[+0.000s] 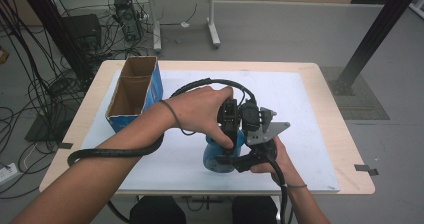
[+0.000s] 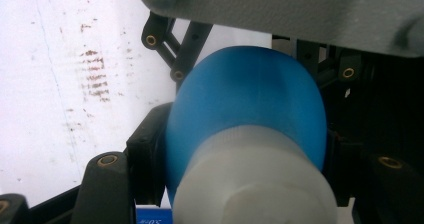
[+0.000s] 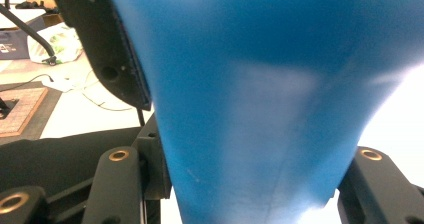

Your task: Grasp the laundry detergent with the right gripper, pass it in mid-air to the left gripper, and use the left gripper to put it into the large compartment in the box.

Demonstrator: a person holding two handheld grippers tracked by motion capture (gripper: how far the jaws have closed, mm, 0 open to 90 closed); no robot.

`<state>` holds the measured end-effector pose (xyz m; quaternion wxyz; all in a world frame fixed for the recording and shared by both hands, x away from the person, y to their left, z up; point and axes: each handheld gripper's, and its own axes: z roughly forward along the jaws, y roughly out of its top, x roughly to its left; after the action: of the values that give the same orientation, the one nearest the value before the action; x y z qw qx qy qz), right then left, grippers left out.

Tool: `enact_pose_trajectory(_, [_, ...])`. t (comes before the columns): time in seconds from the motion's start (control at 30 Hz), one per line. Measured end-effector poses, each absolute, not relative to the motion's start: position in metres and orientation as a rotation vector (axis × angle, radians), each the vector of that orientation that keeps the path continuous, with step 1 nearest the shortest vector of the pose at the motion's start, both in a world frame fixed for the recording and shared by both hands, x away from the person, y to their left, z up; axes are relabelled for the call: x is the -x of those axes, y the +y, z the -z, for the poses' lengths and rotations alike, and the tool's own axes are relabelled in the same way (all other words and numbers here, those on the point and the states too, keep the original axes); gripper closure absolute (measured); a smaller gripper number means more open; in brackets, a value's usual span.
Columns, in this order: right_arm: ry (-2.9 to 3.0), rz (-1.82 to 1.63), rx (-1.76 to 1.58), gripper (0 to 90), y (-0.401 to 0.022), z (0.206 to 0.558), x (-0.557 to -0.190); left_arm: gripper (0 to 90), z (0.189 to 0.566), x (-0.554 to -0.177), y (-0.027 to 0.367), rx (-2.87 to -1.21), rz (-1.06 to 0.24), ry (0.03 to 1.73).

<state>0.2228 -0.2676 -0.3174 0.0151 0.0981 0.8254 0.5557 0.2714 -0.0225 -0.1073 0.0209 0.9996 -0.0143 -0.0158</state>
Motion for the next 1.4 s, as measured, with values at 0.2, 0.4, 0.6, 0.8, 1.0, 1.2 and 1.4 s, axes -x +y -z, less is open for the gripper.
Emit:
enact_pose_trajectory(0.2, [2.575,-1.729,-0.306,43.5,-0.266,0.3178,-0.2238,37.3,0.1085,-0.2725,-0.0207,-3.097,0.054,-0.042])
enact_pose_trajectory(0.4, [2.571,-1.735,-0.31,43.5,-0.2659,0.3183,-0.2243,37.3,0.1076,-0.2735,-0.0199,-3.095,0.056,-0.043])
enact_pose_trajectory(0.6, [2.575,-1.731,-0.307,43.5,-0.2655,0.3177,-0.225,37.3,0.1077,-0.2731,-0.0181,-3.089,0.053,-0.037])
enact_pose_trajectory(0.8, [2.572,-1.736,-0.307,43.5,-0.2653,0.3183,-0.2251,37.2,0.1078,-0.2726,-0.0158,-3.081,0.051,-0.029])
enact_pose_trajectory(1.0, [2.57,-1.736,-0.304,43.5,-0.2646,0.3178,-0.2252,37.2,0.1064,-0.273,-0.0149,-3.08,0.051,-0.029])
enact_pose_trajectory(1.2, [2.569,-1.738,-0.305,43.5,-0.2649,0.3174,-0.2254,37.2,0.1064,-0.2731,-0.0138,-3.076,0.052,-0.026])
enact_pose_trajectory(1.4, [2.572,-1.736,-0.305,43.5,-0.2642,0.3175,-0.2257,37.2,0.1069,-0.2729,-0.0134,-3.077,0.05,-0.026])
